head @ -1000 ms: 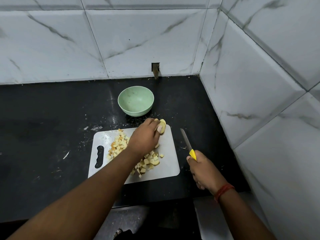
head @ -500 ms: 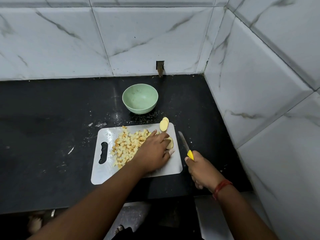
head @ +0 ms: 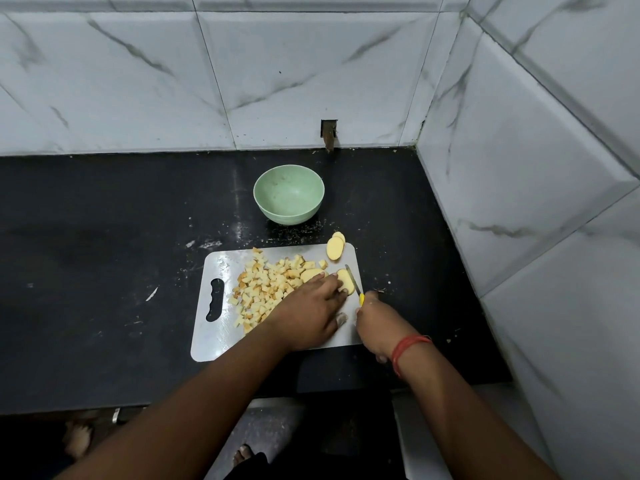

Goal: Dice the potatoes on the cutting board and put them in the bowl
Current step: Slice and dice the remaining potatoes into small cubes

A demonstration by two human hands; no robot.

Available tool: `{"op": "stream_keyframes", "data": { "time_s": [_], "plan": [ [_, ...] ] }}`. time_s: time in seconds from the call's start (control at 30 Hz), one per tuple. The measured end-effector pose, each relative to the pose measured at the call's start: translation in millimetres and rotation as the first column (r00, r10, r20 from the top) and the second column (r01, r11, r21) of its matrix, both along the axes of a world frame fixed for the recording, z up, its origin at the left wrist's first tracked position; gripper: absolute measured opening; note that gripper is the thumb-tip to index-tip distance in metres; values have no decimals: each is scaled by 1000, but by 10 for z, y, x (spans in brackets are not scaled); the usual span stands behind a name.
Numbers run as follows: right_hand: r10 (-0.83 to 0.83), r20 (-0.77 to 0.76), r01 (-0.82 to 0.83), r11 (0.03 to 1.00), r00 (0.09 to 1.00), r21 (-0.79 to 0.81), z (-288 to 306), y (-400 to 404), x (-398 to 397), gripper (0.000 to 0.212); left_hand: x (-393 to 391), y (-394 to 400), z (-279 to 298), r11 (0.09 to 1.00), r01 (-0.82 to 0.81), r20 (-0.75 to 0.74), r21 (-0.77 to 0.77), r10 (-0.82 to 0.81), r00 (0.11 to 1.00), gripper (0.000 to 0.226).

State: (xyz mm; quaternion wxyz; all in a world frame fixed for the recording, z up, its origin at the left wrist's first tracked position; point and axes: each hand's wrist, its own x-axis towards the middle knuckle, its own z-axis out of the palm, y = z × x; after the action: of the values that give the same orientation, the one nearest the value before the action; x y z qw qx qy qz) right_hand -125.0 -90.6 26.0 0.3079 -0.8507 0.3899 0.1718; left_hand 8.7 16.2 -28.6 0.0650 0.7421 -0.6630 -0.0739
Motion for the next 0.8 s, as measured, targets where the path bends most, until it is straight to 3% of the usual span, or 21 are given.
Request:
{"op": "stream_keyframes", "data": {
  "time_s": [0.23,0.43,0.67,0.8],
  "plan": [
    [4,-40,-5,1000,999,-7,-72,55,-12,37,14,-24,-17,1000,14,38,7,-14,999,63],
    [-1,-87,1,1000,996,-7,-170,300,-482,14,10,-14,-17,1000,5,16,-2,-5,1000,63],
    [-57,37,59,997,998,-56,-64,215,-431,17,57,29,-3,1000,20,-56,2,-20,998,57],
    [-7,47,10,998,999,-60,-20,112,-144,26,75,41,-37,998,31,-49,-58,-34,998,55]
  ]
}}
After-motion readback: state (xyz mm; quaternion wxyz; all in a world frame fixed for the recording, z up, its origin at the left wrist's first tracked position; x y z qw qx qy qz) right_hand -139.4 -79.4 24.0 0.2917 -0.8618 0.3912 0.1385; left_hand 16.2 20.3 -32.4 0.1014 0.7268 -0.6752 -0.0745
